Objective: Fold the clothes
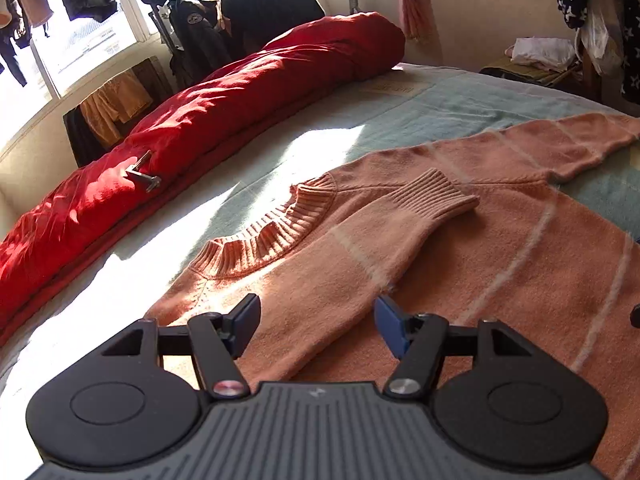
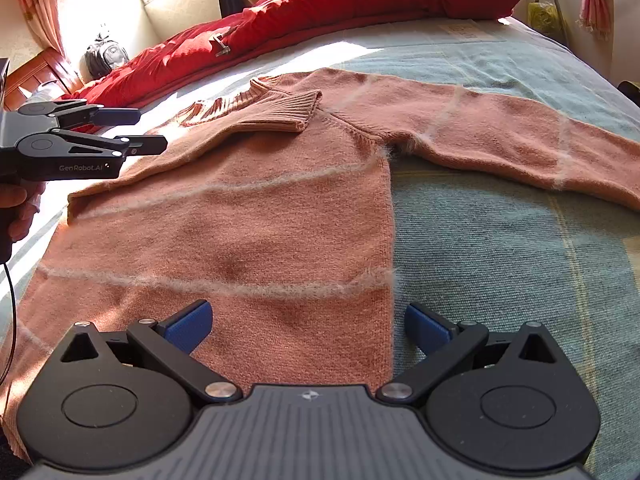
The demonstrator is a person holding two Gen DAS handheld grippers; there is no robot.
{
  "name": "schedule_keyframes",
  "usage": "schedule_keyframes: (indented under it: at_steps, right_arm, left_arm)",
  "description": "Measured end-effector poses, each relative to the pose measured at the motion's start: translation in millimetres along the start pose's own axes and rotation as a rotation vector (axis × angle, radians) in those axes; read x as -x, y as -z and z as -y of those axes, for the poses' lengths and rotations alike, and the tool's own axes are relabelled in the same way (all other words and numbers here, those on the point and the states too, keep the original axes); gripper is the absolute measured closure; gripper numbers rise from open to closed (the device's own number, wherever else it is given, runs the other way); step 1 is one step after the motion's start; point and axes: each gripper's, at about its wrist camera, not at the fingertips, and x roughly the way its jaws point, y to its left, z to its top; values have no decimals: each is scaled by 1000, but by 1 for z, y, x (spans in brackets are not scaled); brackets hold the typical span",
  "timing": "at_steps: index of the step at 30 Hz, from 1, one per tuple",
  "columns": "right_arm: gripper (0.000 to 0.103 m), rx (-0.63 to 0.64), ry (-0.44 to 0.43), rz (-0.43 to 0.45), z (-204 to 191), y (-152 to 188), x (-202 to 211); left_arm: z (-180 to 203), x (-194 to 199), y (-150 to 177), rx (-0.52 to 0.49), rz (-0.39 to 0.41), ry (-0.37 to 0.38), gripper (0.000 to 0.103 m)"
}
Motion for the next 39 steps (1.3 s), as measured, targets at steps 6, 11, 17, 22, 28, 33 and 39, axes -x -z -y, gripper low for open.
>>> schedule_keyframes:
  at_steps: [6,11,17,22,28,33,39]
  right_arm:
    - [0,-31,-10,1,2,-9,5]
    - [0,-111,-86,61,5,-27,20]
    - [0,-107,-113,117,-27,-51,29]
    - [0,-64,-137,128,-59,-65,28]
    - [0,-44,-210,139,-81,-85,16]
    - [9,-218,-343,65,-61,-109,-32]
    - [25,-389,-388,-16,-35,-126,-99]
  left_arm:
    - [-72,30,70,357,-49,-2,39]
    - [-107,41,113,545,-28,12,39]
    - [-132,22,125,606,43,65,39]
    - [-149,-6,135,664,17,82,42]
    - [-139,-3,148,582,26,83,43]
    - [-144,-2,151,612,34,104,43]
    - [-141,-2,152,596,40,91,42]
